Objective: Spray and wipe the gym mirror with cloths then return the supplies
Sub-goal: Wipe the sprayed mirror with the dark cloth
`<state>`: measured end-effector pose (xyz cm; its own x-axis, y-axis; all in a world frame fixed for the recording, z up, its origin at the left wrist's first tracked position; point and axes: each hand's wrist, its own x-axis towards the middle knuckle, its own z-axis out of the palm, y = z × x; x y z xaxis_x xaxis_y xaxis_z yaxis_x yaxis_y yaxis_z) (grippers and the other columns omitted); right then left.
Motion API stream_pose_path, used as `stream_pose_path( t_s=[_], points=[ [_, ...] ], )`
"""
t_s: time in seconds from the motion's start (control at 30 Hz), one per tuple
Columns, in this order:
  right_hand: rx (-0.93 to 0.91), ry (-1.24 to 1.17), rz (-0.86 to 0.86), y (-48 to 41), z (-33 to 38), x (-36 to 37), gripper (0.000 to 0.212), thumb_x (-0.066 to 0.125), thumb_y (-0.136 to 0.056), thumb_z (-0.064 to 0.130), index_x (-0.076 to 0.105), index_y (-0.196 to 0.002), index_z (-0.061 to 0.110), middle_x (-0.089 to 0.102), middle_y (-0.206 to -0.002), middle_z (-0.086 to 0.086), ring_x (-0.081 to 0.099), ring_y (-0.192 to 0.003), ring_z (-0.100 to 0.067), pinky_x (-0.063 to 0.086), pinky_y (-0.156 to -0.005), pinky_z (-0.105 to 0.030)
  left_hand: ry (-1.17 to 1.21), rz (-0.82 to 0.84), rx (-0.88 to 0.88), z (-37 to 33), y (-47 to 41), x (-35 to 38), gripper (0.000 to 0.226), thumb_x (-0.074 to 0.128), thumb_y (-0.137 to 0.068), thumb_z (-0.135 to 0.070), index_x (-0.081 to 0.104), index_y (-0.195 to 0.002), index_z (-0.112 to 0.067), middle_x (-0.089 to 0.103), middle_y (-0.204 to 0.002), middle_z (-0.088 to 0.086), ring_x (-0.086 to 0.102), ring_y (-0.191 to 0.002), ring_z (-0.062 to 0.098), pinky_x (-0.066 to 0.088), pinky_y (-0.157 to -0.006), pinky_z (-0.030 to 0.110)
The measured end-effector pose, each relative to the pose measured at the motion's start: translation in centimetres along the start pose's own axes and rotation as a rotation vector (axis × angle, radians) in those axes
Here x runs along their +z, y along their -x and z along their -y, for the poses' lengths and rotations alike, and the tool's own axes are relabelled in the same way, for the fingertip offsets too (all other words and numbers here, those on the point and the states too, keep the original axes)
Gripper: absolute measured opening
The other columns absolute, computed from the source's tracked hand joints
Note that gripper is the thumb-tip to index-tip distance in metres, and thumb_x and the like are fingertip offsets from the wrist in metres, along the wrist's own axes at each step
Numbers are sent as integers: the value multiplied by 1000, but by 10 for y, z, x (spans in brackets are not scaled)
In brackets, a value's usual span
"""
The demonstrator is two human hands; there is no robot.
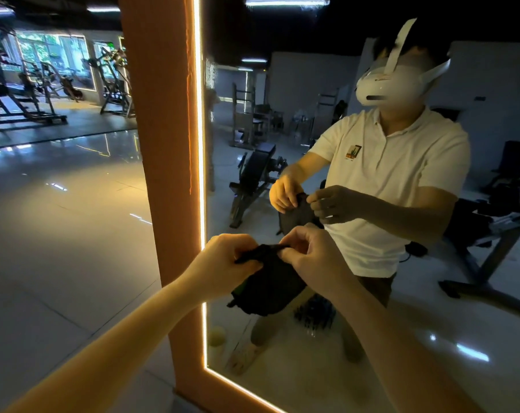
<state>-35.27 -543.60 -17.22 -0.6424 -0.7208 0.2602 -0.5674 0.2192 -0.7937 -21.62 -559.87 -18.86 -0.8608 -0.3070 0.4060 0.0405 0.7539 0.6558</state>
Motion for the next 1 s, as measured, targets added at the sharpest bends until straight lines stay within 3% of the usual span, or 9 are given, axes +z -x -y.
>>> stream_pose_path(
  t_s=[0.13, 0.23, 0.37, 0.5, 0.6, 0.67, 0.73, 0.87, 1.0],
  points=[
    [121, -220, 84, -1, -12, 13, 9, 70, -95, 33, 69, -102, 28, 76, -96, 6, 71, -101, -18, 56, -99, -48, 6, -37, 20, -4, -9, -17, 9, 72, -95, -16, 78, -99, -22, 67, -92, -6, 67, -86, 12, 60, -82, 40],
    [125, -401, 132, -1, -10, 20, 22, 78, -92, 21, 68, -111, 18, 77, -101, 3, 73, -101, -14, 58, -96, -34, -29, -95, 22, -10, -18, -27, 5, 74, -94, -23, 78, -95, -26, 55, -97, -5, 58, -90, 12, 53, -80, 30],
    [141, -223, 315, 7, -17, 37, 11, 77, -91, 14, 71, -99, 15, 76, -93, 8, 71, -92, -2, 55, -77, -15, -160, -156, -46, -12, -22, -44, 8, 77, -92, -30, 72, -94, -35, 54, -95, -4, 53, -91, 11, 44, -76, 22],
    [152, -169, 199, 10, -25, 39, 16, 74, -94, 18, 72, -109, 13, 77, -103, 0, 71, -103, -14, 60, -91, -30, -61, -252, -236, 10, -22, -47, 4, 75, -94, -24, 78, -92, -22, 69, -78, -8, 69, -84, 15, 58, -74, 30],
    [59, -61, -5, 8, -20, 33, 16, 73, -95, 19, 71, -109, 12, 77, -97, -1, 73, -89, -10, 59, -76, -19, 248, -477, -390, 25, -24, -22, 4, 72, -96, -18, 75, -98, -15, 75, -85, 5, 75, -81, 19, 65, -72, 37],
    [-20, 31, -135, 3, -17, 29, 13, 74, -95, 22, 71, -105, 16, 77, -91, 4, 72, -84, -9, 60, -75, -24, 462, -599, -421, 24, -31, -5, 6, 68, -99, -11, 71, -103, -14, 76, -93, 10, 77, -80, 22, 64, -68, 34],
    [-69, 85, -228, -4, -15, 28, 9, 74, -95, 24, 72, -101, 19, 76, -89, 7, 71, -84, -9, 59, -78, -28, 579, -695, -334, 18, -42, 7, 14, 62, -100, -3, 68, -109, -13, 75, -97, 7, 77, -89, 24, 65, -74, 36],
    [-95, 125, -413, -18, -11, 23, 9, 76, -93, 25, 76, -97, 17, 75, -87, 9, 69, -84, -7, 57, -80, -28, 546, -806, -54, -7, -65, 32, 31, 58, -97, 8, 52, -122, -9, 70, -103, 0, 74, -97, 19, 64, -81, 36],
    [-34, 112, -469, -23, -14, 20, 7, 74, -94, 24, 77, -92, 18, 73, -81, 13, 67, -78, -4, 54, -76, -23, 427, -785, 134, -10, -84, 59, 30, 61, -95, 3, 49, -122, -6, 65, -121, 7, 68, -111, 23, 60, -91, 45]
  ],
)
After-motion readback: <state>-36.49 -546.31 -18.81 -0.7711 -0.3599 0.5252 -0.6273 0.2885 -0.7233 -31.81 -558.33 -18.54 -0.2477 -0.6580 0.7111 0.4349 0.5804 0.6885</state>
